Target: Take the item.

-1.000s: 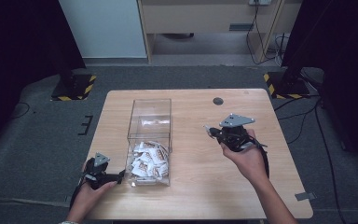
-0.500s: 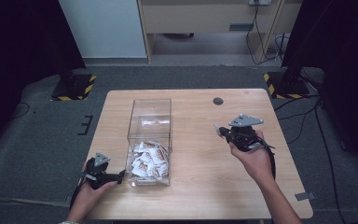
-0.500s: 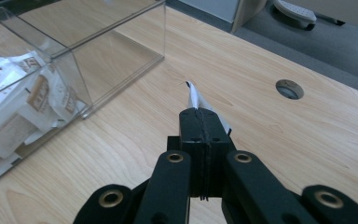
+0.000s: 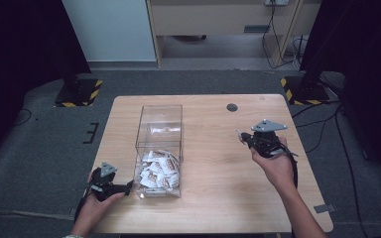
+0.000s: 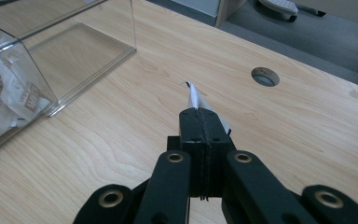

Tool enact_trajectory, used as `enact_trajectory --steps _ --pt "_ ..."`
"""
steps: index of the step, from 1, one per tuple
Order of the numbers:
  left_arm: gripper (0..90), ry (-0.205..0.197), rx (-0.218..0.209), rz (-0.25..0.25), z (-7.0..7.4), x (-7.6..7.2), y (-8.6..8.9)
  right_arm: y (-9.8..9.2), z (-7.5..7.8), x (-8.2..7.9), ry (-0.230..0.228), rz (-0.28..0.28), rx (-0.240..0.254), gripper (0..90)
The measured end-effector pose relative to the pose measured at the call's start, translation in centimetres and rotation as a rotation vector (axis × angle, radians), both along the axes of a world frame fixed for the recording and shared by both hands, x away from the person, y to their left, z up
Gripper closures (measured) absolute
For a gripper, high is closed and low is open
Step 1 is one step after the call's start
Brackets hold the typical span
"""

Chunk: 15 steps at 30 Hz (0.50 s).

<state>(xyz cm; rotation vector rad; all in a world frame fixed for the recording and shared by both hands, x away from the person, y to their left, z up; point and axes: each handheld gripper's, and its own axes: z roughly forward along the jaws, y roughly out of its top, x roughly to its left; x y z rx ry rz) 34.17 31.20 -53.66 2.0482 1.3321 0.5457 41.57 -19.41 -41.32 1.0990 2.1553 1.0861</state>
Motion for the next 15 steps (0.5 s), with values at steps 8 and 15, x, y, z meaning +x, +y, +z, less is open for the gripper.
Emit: enact_trajectory --steps 8,15 --pt "0.0 0.0 -0.001 0.0 0.0 0.0 0.0 0.4 -1.1 1.6 0.006 -0.021 -0.016 90.0" --pt "0.0 0.0 0.0 -0.003 0.0 0.0 0.0 1.0 -2.4 3.1 0.033 -0.039 -0.027 89.9"
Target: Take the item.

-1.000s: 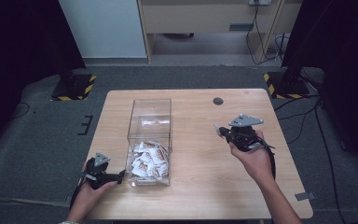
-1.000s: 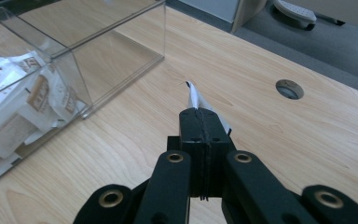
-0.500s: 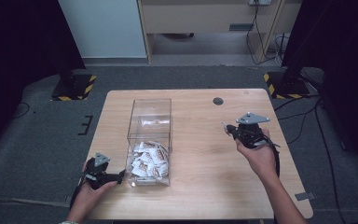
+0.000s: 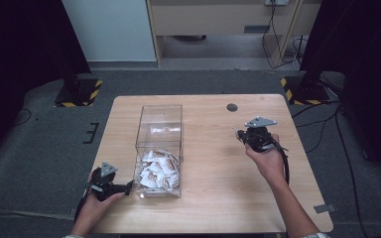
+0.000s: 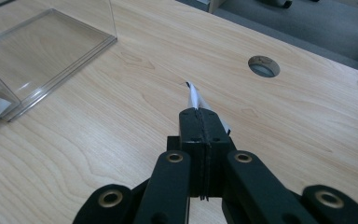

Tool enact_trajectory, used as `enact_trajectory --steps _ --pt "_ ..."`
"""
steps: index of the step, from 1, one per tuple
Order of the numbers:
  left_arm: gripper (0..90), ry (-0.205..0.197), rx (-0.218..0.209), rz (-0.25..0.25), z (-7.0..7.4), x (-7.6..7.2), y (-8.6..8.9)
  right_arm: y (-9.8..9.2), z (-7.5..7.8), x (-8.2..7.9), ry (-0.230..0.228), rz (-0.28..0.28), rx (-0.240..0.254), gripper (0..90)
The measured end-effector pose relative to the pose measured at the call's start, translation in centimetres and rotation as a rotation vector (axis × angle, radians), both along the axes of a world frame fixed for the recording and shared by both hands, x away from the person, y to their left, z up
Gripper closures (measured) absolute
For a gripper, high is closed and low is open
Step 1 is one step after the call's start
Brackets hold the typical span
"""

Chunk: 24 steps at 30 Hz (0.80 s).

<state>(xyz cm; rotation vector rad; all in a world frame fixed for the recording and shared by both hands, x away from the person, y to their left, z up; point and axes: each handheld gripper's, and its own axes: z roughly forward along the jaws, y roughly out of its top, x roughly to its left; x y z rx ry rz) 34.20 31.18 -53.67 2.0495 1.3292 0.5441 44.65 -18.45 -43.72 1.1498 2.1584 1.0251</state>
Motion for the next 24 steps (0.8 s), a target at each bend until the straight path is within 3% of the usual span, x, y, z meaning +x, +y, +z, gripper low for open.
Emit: enact_trajectory --steps 12,24 --pt "0.0 -0.001 0.001 0.0 0.0 0.0 0.0 0.3 -1.8 1.7 0.04 -0.019 -0.019 89.7" --pt "0.0 -0.001 0.0 0.001 0.0 0.0 -0.1 0.3 -3.3 2.2 0.069 -0.039 -0.022 89.5"
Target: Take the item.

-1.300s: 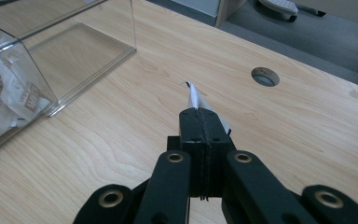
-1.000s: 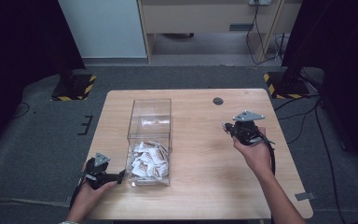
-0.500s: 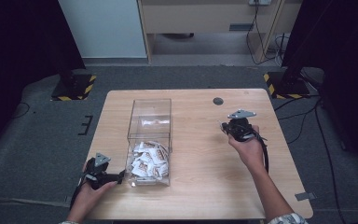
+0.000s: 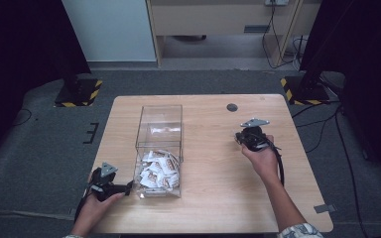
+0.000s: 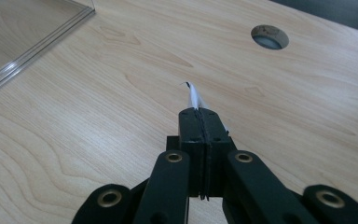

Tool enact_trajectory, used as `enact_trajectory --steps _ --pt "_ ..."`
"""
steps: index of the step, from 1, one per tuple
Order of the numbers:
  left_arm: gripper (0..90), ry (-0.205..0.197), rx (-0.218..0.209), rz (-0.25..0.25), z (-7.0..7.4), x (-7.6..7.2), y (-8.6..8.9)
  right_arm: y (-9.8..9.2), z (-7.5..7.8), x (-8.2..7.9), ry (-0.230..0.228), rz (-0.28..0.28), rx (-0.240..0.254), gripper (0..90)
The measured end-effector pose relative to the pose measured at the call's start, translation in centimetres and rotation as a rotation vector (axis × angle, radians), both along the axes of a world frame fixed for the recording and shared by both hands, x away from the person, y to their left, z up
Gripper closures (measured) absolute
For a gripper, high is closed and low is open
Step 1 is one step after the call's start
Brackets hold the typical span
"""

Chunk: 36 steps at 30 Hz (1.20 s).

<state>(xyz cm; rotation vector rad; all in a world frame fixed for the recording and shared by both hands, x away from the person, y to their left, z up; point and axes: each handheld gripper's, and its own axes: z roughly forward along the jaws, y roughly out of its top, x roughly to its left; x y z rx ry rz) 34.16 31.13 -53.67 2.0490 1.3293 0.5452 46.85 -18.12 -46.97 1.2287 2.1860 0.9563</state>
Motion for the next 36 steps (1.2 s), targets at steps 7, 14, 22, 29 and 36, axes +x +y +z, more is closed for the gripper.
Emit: enact_trajectory --steps 7,14,22,29,36 --pt "0.0 0.0 -0.001 -0.001 0.0 0.0 0.0 -0.1 -0.9 0.1 0.016 -0.016 0.01 89.3" --pt "0.0 0.0 -0.001 -0.003 0.0 0.1 -0.1 0.1 -1.1 0.0 0.021 -0.004 0.005 89.1" --pt "0.0 0.0 -0.001 -0.003 0.0 0.1 -0.1 0.1 -1.3 -0.5 0.031 0.002 0.005 88.6" --pt "0.0 0.0 -0.001 -0.005 0.0 0.1 -0.1 0.2 -1.4 -0.8 0.041 0.016 -0.004 87.2" --pt "0.0 0.0 -0.001 -0.005 0.0 0.1 -0.1 0.3 -1.4 -0.8 0.039 0.018 -0.003 85.4"
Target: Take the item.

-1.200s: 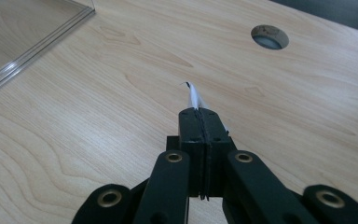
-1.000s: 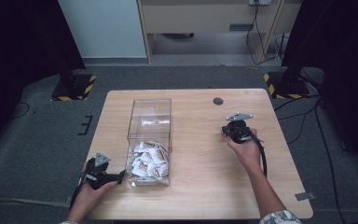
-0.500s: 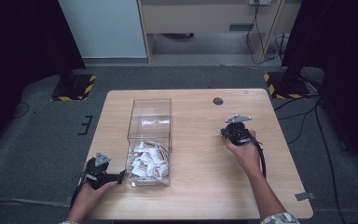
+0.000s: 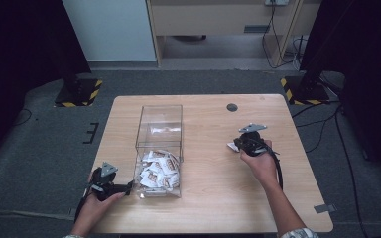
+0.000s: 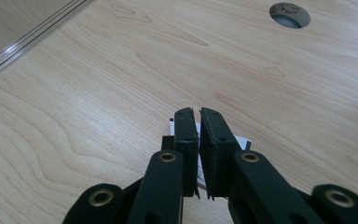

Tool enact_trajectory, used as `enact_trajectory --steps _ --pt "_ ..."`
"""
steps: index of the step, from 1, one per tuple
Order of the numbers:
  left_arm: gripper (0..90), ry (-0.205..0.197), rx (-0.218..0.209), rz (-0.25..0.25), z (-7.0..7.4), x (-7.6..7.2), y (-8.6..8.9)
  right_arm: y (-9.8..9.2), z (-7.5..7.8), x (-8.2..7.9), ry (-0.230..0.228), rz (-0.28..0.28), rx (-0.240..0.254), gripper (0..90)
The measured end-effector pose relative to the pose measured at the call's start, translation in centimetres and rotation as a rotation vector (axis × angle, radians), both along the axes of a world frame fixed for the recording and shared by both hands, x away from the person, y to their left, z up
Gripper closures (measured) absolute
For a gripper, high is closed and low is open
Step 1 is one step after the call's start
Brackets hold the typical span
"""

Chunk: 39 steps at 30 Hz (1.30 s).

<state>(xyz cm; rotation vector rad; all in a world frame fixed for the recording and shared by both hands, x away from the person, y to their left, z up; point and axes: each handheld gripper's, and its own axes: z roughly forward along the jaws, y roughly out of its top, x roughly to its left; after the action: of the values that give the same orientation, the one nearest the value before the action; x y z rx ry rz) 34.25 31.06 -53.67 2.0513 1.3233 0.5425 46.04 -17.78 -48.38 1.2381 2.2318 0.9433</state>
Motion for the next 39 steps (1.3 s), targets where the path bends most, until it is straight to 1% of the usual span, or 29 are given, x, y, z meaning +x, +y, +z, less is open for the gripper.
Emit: enact_trajectory --steps 6,9,23,26,32,37,39 --pt "0.0 0.0 0.0 0.0 0.0 0.0 0.0 0.1 0.1 0.0 -0.001 -0.004 0.006 82.2" --pt "0.0 0.0 0.0 0.0 0.0 0.0 0.0 0.0 0.1 0.0 0.003 -0.01 0.011 78.4" --pt "0.0 0.0 0.0 0.0 0.0 0.0 0.0 0.1 0.6 0.1 -0.005 -0.023 0.02 71.6" --pt "0.0 0.0 0.0 0.0 0.0 0.0 0.0 0.0 0.6 0.2 -0.01 -0.024 0.019 68.7" --pt "0.0 0.0 0.0 0.0 0.0 0.0 0.0 0.0 0.8 0.3 -0.006 -0.039 0.031 57.3" --pt "0.0 0.0 0.0 0.0 0.0 0.0 0.0 -0.1 1.0 0.4 -0.004 -0.051 0.045 50.8" --pt "0.0 0.0 0.0 0.0 0.0 0.0 0.0 -0.1 1.1 0.4 -0.006 -0.053 0.047 49.6"
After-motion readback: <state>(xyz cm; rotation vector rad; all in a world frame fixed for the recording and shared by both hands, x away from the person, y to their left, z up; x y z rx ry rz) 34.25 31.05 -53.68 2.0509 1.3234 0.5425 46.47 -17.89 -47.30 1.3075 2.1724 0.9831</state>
